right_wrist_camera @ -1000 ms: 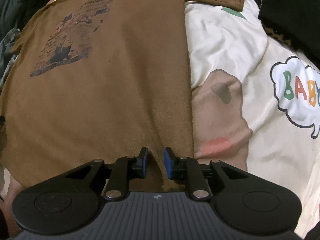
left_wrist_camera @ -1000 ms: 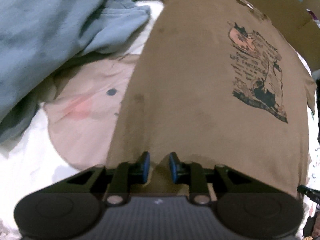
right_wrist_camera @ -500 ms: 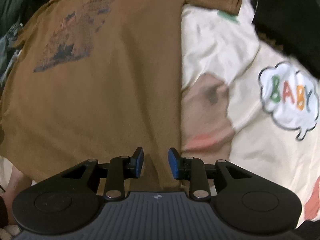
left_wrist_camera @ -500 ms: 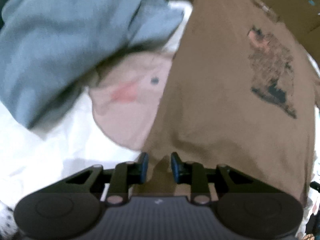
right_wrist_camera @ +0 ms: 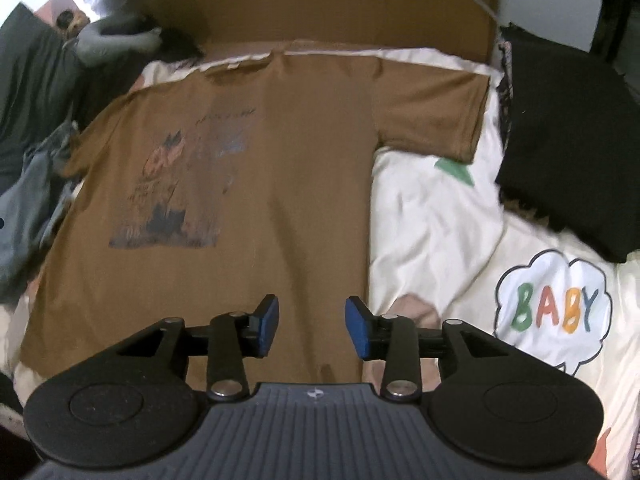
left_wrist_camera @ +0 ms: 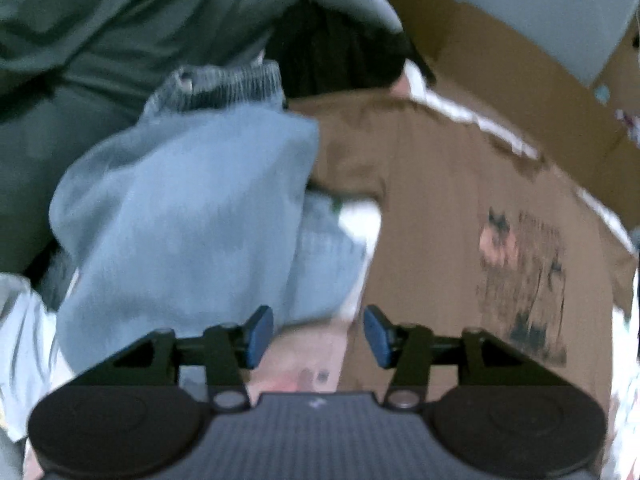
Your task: Fold clothes
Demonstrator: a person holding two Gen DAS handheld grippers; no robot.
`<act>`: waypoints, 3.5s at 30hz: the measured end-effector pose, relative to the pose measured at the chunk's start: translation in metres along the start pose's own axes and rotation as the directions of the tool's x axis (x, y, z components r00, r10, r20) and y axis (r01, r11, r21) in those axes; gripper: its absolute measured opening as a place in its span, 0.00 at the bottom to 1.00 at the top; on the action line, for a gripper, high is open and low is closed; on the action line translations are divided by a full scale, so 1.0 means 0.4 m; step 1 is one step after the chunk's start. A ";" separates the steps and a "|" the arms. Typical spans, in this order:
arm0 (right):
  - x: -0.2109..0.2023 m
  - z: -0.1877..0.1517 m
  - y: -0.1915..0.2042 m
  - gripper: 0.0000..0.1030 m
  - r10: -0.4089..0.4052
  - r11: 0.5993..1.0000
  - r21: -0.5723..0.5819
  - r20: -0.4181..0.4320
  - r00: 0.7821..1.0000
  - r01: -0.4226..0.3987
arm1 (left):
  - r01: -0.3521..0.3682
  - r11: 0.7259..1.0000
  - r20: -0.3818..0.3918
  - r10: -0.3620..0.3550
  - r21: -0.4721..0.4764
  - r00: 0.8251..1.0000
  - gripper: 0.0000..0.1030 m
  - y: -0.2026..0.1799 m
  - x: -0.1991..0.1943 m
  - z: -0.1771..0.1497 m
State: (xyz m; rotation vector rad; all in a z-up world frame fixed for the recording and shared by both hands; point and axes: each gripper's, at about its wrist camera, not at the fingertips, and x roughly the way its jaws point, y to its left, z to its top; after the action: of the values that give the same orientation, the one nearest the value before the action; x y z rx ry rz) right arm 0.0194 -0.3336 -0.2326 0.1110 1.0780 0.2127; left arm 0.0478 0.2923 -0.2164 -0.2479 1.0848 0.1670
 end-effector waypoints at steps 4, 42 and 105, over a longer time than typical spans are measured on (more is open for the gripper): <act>0.003 0.036 -0.014 0.43 -0.022 1.000 0.008 0.010 1.000 0.022 | -0.006 1.000 0.063 0.008 -0.022 0.998 0.51 -0.002 0.006 0.071; 0.316 0.145 0.099 0.43 0.016 0.999 -0.049 -0.154 0.988 -0.023 | -0.178 0.984 -0.165 0.177 0.009 0.970 0.28 0.037 0.586 0.536; 0.264 0.061 0.024 0.43 -0.017 0.999 0.031 -0.095 0.995 0.020 | -0.230 0.971 -0.238 0.237 0.059 0.942 0.33 -0.044 0.564 0.426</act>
State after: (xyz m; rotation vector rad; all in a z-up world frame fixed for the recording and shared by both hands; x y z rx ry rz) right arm 0.0880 -0.3001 -0.3102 0.1206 1.1771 0.1859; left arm 0.3009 0.3260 -0.3392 -0.1127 1.3608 0.3395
